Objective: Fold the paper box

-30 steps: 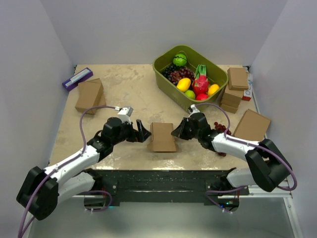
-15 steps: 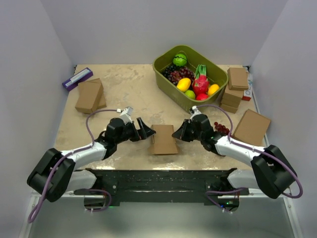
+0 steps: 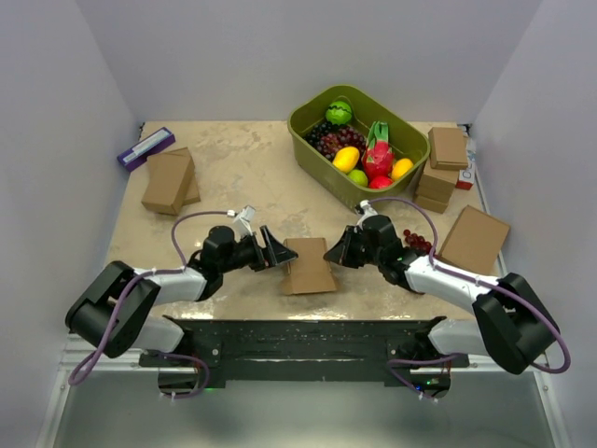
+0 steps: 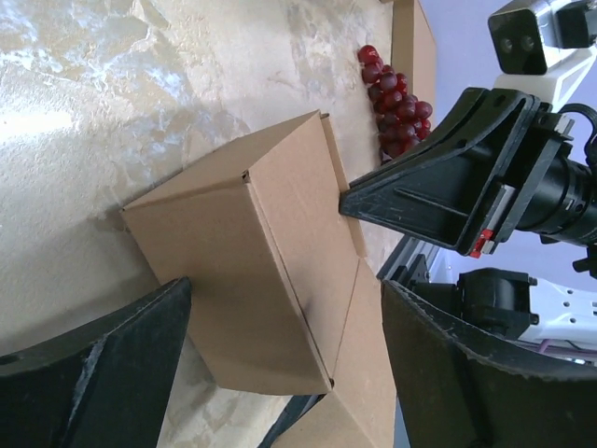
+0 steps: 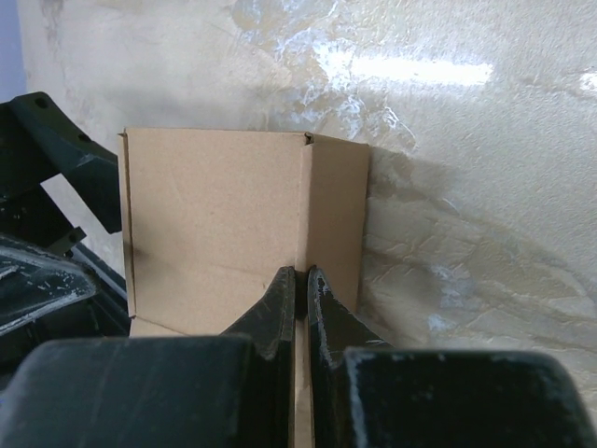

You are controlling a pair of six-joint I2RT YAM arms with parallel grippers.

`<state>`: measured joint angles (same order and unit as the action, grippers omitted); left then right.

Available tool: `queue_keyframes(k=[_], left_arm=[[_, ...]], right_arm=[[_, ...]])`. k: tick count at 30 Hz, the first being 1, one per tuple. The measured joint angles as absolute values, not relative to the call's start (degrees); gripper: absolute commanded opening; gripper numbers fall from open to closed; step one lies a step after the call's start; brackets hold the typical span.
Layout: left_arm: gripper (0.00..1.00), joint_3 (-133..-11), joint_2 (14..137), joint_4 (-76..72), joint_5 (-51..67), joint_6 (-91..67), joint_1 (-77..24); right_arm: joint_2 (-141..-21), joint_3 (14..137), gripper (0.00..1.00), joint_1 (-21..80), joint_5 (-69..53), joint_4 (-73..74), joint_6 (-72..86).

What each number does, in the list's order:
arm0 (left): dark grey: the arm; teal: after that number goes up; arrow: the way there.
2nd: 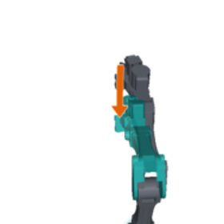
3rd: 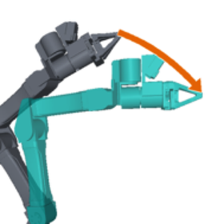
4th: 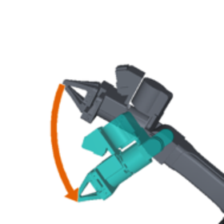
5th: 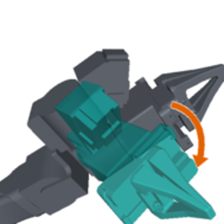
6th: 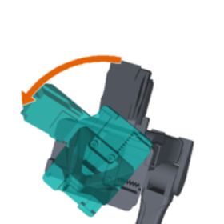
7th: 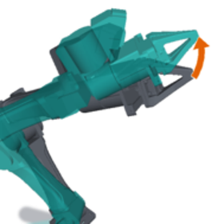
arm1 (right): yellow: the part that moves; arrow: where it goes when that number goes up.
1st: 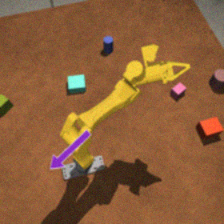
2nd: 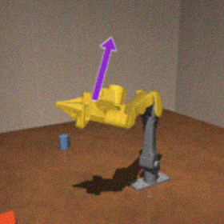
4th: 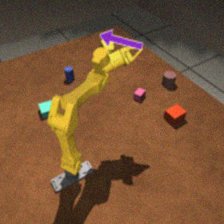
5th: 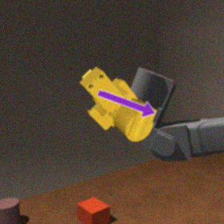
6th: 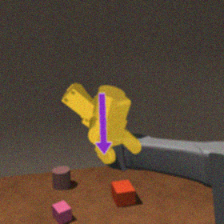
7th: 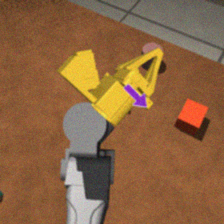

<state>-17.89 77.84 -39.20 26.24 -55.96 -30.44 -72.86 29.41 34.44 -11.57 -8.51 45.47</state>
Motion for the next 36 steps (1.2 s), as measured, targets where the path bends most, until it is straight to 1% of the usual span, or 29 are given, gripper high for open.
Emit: queue_keyframes(k=[2,5,8,9,10,16,21,27,35,36], left_arm=[[0.84,-17.9,79.4,-40.2,26.9,-56.6,-30.4],[0.79,-17.9,80.9,-41.5,27.6,-57.2,-30.5],[0.79,-17.9,82.0,-42.7,27.7,-58.0,-30.8],[0.79,-17.9,82.4,-43.0,27.7,-58.0,-31.0],[0.83,-17.9,82.7,-43.1,27.7,-58.0,-31.2],[0.91,-17.9,83.2,-43.0,27.6,-57.9,-32.0],[0.96,-16.3,78.5,-40.2,26.4,-57.4,-32.1],[0.98,-13.8,72.4,-38.0,25.1,-57.2,-31.4],[0.98,-12.5,74.3,-42.1,26.0,-59.6,-31.2],[0.96,-12.5,74.6,-42.6,26.0,-59.7,-31.4]], right_arm=[[-72.9,29.4,0.0,34.3,-11.6,-8.3,45.3],[-72.9,29.4,0.0,34.3,-11.6,-7.9,44.9],[-72.9,29.4,0.0,34.1,-11.6,-7.6,44.7],[-72.9,29.4,0.0,34.0,-11.6,-7.5,44.5],[-72.9,29.5,0.0,34.0,-11.6,-7.3,44.4],[-72.6,30.1,0.0,34.0,-11.5,-6.0,43.5],[-70.7,30.8,0.0,34.1,-11.4,-3.8,43.3],[-68.4,31.9,0.0,34.1,-11.2,-3.4,43.0],[-67.9,31.9,0.0,34.1,-11.3,-3.4,42.8],[-67.9,31.9,0.0,34.1,-11.3,-3.4,42.8]])
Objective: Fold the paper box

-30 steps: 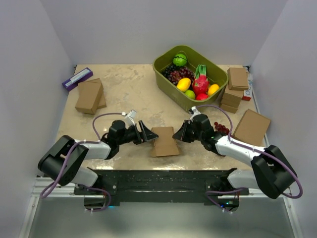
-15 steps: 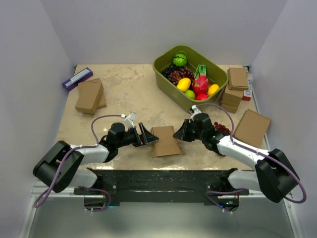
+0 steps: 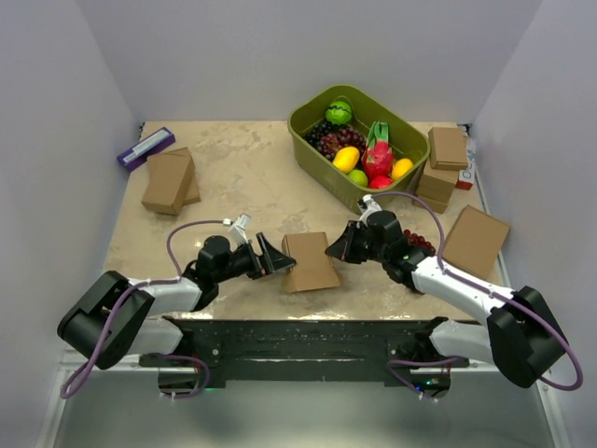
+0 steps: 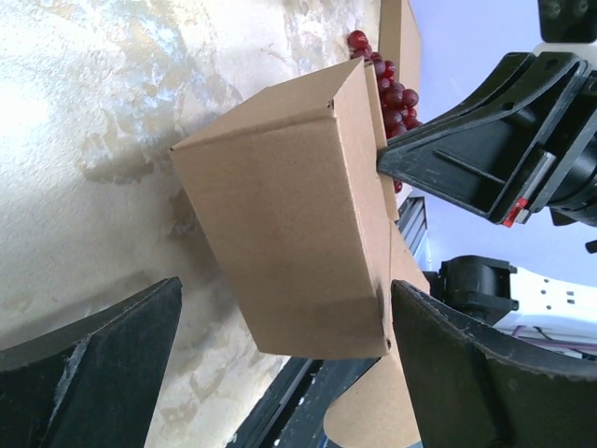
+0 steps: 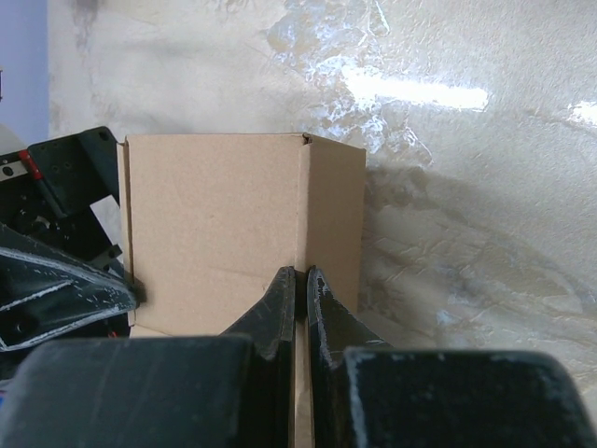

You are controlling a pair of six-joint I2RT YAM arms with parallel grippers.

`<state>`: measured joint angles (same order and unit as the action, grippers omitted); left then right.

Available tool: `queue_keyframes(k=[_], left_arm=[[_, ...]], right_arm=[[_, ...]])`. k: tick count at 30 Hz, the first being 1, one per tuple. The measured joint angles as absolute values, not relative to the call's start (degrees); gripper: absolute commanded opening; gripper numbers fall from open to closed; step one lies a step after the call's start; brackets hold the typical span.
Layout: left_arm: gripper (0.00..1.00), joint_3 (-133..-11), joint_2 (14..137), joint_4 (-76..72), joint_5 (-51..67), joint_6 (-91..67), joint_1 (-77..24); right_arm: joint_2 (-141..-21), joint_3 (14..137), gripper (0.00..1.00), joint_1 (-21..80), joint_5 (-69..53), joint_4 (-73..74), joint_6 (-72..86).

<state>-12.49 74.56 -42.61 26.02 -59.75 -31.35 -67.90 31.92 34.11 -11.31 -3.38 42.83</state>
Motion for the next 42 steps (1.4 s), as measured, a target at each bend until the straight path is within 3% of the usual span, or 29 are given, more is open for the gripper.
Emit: queue_keyframes(k=[2,5,8,9,11,14,15,17,18,23,28,33,42], left_arm=[[0.93,-12.6,75.2,-43.6,26.0,-60.5,-31.9],[0.79,-12.9,76.9,-45.4,26.1,-61.4,-33.1],[0.53,-13.0,79.4,-48.5,26.6,-63.1,-33.8],[0.49,-13.0,80.1,-49.1,26.6,-63.6,-33.9],[0.42,-13.1,81.3,-50.2,26.6,-64.4,-33.9],[0.35,-13.1,82.2,-51.3,26.7,-65.4,-33.9],[0.34,-13.3,82.5,-51.5,26.8,-65.5,-33.9],[0.31,-13.8,83.5,-51.9,27.2,-65.9,-33.9],[0.31,-14.1,84.0,-52.1,27.7,-66.1,-33.9],[0.31,-17.0,86.3,-50.9,31.8,-66.9,-33.8],[0.31,-19.8,86.2,-45.7,36.7,-66.5,-32.1],[0.31,-19.5,84.7,-40.9,42.3,-66.8,-27.5],[0.31,-16.6,80.9,-33.8,50.0,-66.5,-21.9]], right_arm=[[-67.9,31.9,0.0,34.1,-11.4,-3.4,42.8],[-68.2,31.9,0.0,34.1,-11.6,-3.5,42.8],[-68.3,31.9,0.0,34.2,-11.5,-3.4,42.3],[-68.3,31.9,0.01,34.3,-11.2,-3.4,41.9],[-68.4,32.1,0.06,34.5,-10.4,-3.1,41.0],[-68.4,33.0,0.2,35.1,-9.1,-1.7,39.5],[-68.4,33.4,0.35,35.3,-8.6,-1.3,38.8],[-68.4,34.2,0.51,35.4,-7.8,-0.2,37.2],[-68.4,34.7,0.65,35.6,-7.1,0.5,36.4],[-64.7,37.5,0.8,37.5,-3.2,5.2,30.3],[-54.0,40.6,0.89,47.3,3.3,7.1,22.4],[-49.1,42.6,0.91,58.9,8.3,6.9,15.1],[-61.9,42.8,0.94,80.3,24.5,10.2,7.5]])
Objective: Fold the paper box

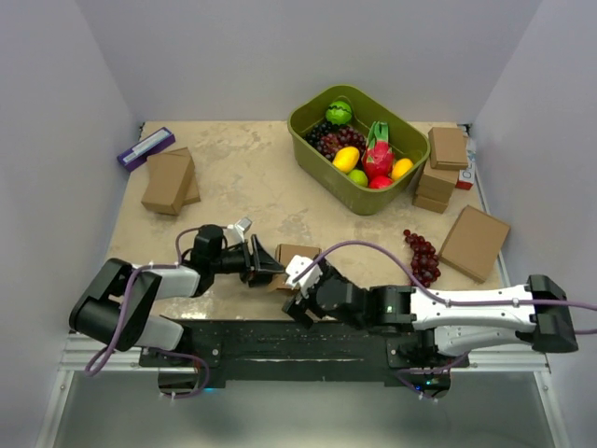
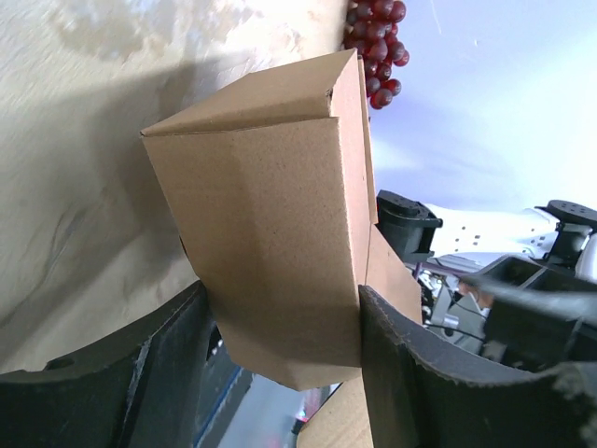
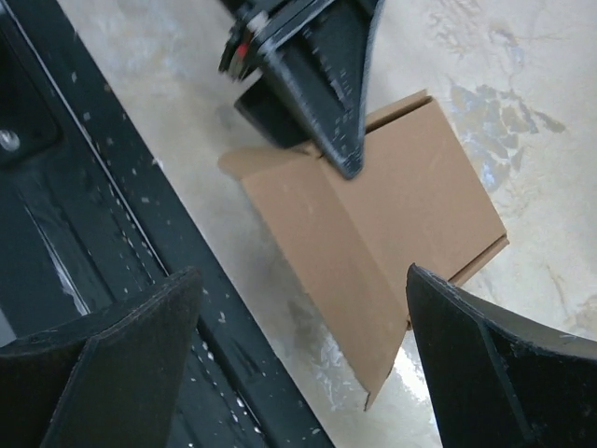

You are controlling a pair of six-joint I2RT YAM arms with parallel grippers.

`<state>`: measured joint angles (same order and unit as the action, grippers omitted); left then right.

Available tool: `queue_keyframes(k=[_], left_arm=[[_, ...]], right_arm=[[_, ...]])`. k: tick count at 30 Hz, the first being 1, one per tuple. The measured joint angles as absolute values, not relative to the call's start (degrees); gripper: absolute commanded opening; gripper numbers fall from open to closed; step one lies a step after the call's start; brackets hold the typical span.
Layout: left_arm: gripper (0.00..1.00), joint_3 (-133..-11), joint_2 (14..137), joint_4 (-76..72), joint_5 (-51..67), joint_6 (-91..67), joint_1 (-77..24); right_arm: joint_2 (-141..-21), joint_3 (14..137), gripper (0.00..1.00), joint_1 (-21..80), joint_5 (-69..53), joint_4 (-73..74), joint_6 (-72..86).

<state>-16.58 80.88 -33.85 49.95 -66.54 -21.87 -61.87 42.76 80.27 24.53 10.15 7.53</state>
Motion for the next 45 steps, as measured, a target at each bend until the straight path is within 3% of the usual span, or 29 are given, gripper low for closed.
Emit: queue_keyframes(k=[10,19,27,32,35,39,45], left_arm=[[0.32,-16.6,77.6,-24.2,53.9,-63.2,-18.5],[0.32,-16.6,75.2,-22.6,56.3,-63.5,-18.0],[0.34,-14.4,72.9,-23.1,57.0,-65.4,-17.8],[0.37,-12.2,71.9,-23.9,57.0,-66.9,-17.6],[0.47,-11.4,71.4,-24.5,56.7,-67.1,-17.6],[0.75,-11.3,70.5,-25.1,56.6,-67.2,-17.6],[0.9,-12.9,68.0,-21.8,58.3,-63.6,-17.5]], right_arm=[[-75.5,46.4,0.94,91.1,40.0,9.5,1.9],[-85.6,47.0,0.95,93.1,50.2,7.5,-0.3],[-91.7,47.3,0.85,93.1,58.1,5.3,-1.7],[-94.6,47.4,0.7,93.4,61.4,4.7,-2.5],[-95.3,47.4,0.57,93.4,62.2,4.7,-2.8],[-95.2,47.4,0.5,93.8,62.3,5.1,-3.1],[-92.5,48.4,0.48,93.3,59.0,8.9,-2.1]])
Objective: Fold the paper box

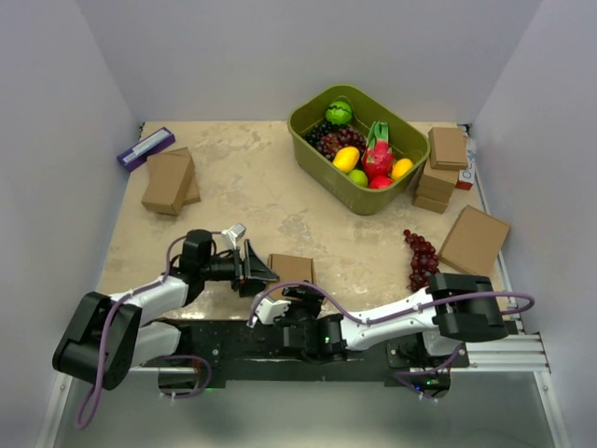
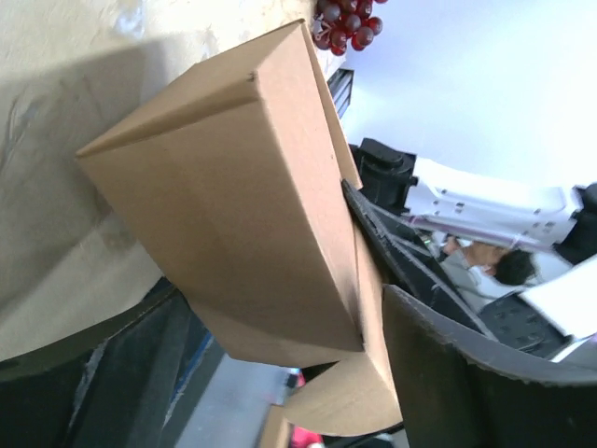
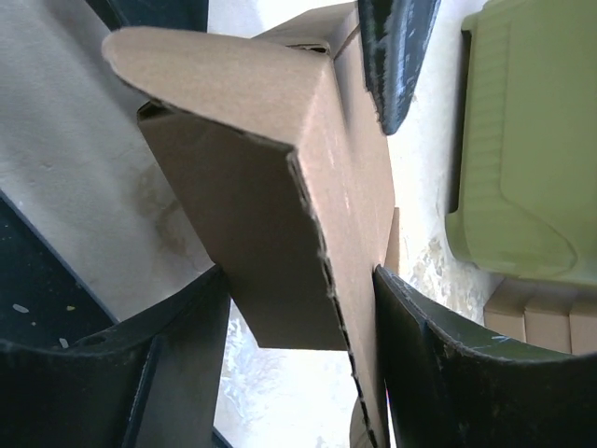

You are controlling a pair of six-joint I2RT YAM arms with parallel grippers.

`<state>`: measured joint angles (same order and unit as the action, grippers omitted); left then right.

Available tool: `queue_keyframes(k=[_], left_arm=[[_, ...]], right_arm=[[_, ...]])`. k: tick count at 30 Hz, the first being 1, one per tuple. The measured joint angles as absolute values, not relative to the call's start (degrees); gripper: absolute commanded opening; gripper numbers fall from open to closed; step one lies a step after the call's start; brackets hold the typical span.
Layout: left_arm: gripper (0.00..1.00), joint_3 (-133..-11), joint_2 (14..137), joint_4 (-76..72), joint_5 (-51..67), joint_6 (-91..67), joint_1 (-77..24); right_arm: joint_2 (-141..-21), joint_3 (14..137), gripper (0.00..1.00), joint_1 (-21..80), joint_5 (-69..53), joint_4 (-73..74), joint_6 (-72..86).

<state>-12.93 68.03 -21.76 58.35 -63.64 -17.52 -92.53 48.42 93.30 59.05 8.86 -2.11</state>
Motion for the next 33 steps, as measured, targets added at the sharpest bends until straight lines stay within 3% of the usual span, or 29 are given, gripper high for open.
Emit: queue_keyframes(k=[8,13,19,26,31,32,33], left_arm=[[0.96,-16.1,64.4,-11.5,55.5,-51.6,-13.7],[1.0,-20.2,56.0,-3.3,44.9,-43.7,-9.9],[0.99,-23.0,47.0,-3.5,34.5,-41.0,-9.4],[0.99,-23.0,49.3,-3.8,33.0,-39.3,-9.4],[0.98,-22.3,49.2,-4.7,33.3,-38.7,-9.4],[0.98,-21.9,49.0,-5.1,33.2,-38.5,-9.4],[0.98,-21.2,48.7,-5.1,33.2,-38.4,-9.4]], right_arm=[[-87.8,52.4,0.45,88.7,46.8,16.8,-1.1],[-85.1,55.5,0.45,83.5,35.6,23.0,-0.8],[-84.7,59.7,0.47,77.9,25.5,28.4,-1.1],[-86.7,64.0,0.52,71.7,16.4,33.0,-2.7],[-90.3,67.4,0.64,68.2,13.3,33.7,-5.0],[-91.0,68.2,0.78,67.7,12.7,34.0,-5.5],[-91.7,68.9,0.82,67.2,12.3,34.1,-5.9]])
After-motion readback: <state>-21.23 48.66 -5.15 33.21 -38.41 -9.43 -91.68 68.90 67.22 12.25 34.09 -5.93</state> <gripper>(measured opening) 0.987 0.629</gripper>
